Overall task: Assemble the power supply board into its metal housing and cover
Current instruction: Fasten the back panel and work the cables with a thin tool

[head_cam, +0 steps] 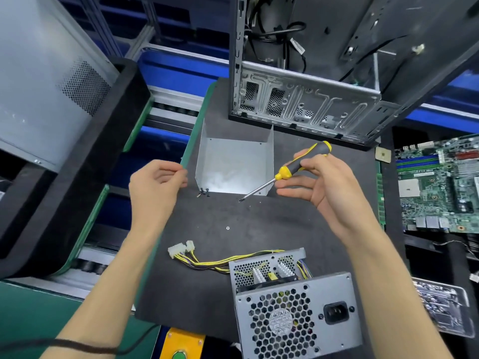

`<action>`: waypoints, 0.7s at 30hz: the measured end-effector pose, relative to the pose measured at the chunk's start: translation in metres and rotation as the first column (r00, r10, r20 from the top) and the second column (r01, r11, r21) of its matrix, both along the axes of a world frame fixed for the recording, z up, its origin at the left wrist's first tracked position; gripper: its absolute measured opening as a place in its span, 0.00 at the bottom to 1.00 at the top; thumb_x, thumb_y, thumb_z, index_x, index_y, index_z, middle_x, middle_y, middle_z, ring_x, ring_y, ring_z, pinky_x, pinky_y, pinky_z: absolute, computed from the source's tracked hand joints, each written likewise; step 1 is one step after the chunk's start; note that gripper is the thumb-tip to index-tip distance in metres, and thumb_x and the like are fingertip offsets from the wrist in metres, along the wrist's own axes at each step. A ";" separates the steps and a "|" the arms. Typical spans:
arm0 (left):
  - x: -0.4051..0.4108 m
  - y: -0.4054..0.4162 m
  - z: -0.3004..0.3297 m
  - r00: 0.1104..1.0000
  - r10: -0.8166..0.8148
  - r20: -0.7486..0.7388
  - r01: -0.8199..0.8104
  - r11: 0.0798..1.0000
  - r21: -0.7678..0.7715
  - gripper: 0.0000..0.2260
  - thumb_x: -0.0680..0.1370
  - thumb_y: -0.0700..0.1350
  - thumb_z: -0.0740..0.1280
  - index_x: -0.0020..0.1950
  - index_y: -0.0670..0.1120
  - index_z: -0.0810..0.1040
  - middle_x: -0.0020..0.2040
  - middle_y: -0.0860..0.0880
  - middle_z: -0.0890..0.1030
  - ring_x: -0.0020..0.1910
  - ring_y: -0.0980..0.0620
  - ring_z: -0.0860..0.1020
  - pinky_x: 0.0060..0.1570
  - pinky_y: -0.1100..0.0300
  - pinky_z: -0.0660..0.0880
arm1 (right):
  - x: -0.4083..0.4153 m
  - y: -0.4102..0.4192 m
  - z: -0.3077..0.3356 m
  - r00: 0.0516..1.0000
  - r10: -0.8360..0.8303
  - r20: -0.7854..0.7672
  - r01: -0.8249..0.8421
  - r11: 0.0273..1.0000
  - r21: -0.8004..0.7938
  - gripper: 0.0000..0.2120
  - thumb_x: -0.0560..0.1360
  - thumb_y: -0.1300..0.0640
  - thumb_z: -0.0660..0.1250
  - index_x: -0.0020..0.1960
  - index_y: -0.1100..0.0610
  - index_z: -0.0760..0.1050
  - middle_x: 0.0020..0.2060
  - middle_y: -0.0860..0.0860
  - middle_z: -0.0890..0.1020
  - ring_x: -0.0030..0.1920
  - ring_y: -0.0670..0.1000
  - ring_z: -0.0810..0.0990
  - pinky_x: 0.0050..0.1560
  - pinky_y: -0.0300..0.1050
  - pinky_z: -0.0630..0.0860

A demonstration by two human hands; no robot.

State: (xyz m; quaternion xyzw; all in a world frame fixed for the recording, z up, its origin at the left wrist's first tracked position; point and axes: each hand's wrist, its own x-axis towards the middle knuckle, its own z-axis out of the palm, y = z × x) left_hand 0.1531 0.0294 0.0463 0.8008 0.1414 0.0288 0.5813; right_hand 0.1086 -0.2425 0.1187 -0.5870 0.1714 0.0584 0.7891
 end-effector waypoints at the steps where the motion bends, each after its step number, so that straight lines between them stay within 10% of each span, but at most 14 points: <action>1: -0.002 -0.002 0.010 0.999 -0.004 0.035 0.006 0.999 -0.043 0.04 0.75 0.39 0.74 0.46 0.48 0.85 0.38 0.51 0.86 0.38 0.52 0.85 0.46 0.58 0.83 | -0.001 0.000 0.002 1.000 -0.005 0.010 0.005 1.000 0.005 0.07 0.80 0.65 0.58 0.53 0.61 0.75 0.39 0.61 0.85 0.40 0.63 0.87 0.40 0.50 0.84; 9: -0.039 -0.045 0.070 0.881 -0.462 0.104 0.473 0.856 -0.209 0.10 0.77 0.36 0.72 0.56 0.46 0.84 0.39 0.46 0.85 0.36 0.52 0.82 0.43 0.64 0.79 | -0.022 -0.003 0.019 0.986 -0.126 0.107 0.119 0.990 0.069 0.07 0.81 0.65 0.58 0.52 0.61 0.74 0.38 0.59 0.85 0.39 0.61 0.87 0.40 0.49 0.84; 21: -0.084 -0.078 0.093 0.858 -0.481 0.181 0.512 0.770 -0.382 0.06 0.76 0.35 0.73 0.45 0.45 0.88 0.41 0.41 0.86 0.39 0.46 0.85 0.45 0.59 0.81 | -0.084 -0.019 0.043 0.938 -0.303 0.166 0.266 0.940 0.214 0.07 0.81 0.66 0.57 0.52 0.61 0.73 0.37 0.58 0.85 0.39 0.60 0.87 0.41 0.48 0.84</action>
